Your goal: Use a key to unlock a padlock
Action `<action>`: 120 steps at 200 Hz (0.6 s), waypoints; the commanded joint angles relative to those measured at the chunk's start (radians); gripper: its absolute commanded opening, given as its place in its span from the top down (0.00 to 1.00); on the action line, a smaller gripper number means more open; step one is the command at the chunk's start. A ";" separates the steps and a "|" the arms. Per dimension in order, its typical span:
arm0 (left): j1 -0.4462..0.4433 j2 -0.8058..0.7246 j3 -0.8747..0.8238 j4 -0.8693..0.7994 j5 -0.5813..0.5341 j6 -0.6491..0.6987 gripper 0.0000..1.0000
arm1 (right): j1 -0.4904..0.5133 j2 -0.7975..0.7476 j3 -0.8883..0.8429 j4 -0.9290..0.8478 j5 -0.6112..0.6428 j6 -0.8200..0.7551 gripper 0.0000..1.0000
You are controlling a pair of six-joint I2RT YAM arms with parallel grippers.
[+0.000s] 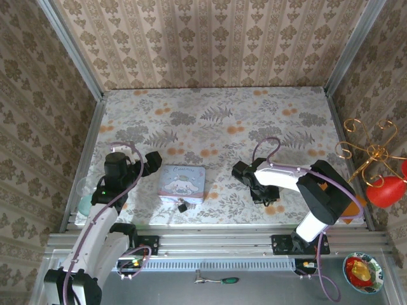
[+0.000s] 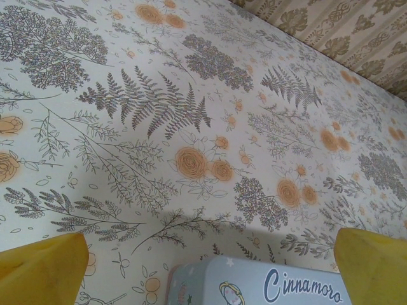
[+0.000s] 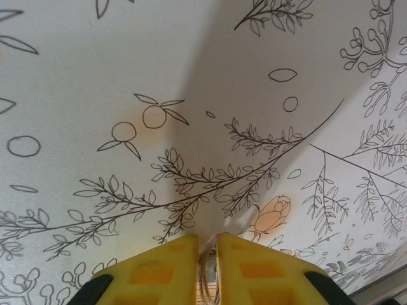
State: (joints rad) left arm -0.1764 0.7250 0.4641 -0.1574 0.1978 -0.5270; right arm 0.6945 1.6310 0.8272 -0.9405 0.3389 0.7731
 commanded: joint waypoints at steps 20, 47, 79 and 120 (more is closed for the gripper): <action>-0.010 0.018 0.020 -0.001 0.033 0.004 0.00 | -0.003 -0.089 0.015 0.021 -0.008 0.023 0.93; -0.037 0.057 0.045 0.017 0.068 0.013 0.00 | -0.003 -0.215 0.032 0.049 -0.045 0.009 0.96; -0.158 0.133 0.065 0.144 0.138 0.037 0.00 | -0.003 -0.345 0.099 0.066 -0.112 0.001 0.96; -0.423 0.243 0.103 0.296 0.161 0.199 0.00 | -0.002 -0.416 0.203 0.085 -0.178 0.018 0.98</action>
State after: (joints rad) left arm -0.4965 0.9192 0.5163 0.0006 0.3008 -0.4541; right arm 0.6945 1.2510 0.9691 -0.8673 0.2230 0.7712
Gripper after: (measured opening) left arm 0.999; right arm 0.068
